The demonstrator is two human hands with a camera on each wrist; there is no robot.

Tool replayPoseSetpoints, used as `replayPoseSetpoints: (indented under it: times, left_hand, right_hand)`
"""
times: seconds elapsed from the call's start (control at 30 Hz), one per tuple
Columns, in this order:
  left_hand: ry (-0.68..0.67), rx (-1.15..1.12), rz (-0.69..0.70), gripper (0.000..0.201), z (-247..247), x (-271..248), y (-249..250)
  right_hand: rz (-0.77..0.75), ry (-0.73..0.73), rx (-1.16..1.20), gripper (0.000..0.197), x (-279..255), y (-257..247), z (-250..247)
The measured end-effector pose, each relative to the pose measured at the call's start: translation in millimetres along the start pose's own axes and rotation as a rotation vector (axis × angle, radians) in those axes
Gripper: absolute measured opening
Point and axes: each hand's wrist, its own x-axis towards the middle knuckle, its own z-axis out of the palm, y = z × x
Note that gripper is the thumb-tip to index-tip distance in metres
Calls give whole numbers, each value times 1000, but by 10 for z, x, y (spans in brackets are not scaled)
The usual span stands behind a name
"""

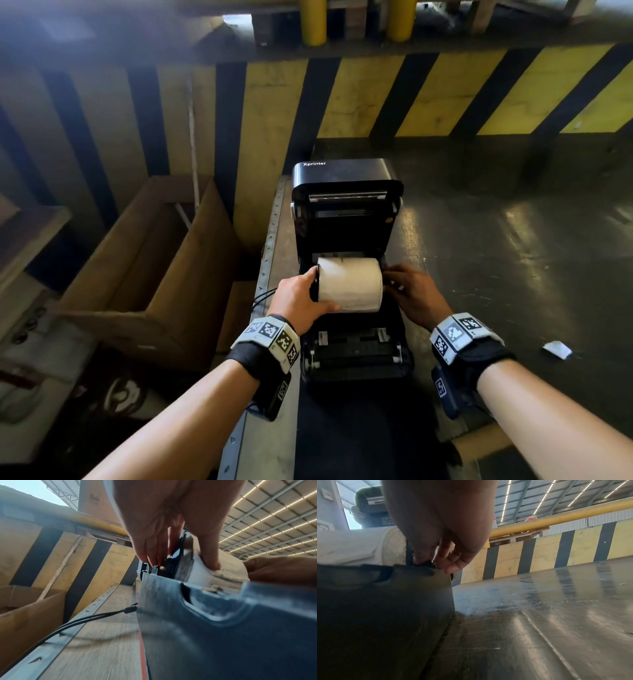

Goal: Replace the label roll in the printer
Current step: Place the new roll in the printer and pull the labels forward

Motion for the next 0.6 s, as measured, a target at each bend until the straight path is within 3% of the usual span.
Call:
replayPoseSetpoints:
  times: [0.1,0.23,0.37,0.5,0.6]
  left_hand:
    - [22,54,14,62,53,0,-32]
    - [55,180,35,74,135,-6,-58]
    - [46,223,14,74,141,-8,-33]
    - [30,182,-17,71,125,-41,-4]
    - [63,83,-55,71,88,-61,6]
  right_hand:
    - [3,9,-18,24,-10,0,17]
    - [8,6,-6,30,-89,-37,24]
    - [184,123,73,21,-162,-134,-54]
    - [282,-29,134,37,-224,-302,-72]
    - [341,-91,99,38,-244,-342,-25]
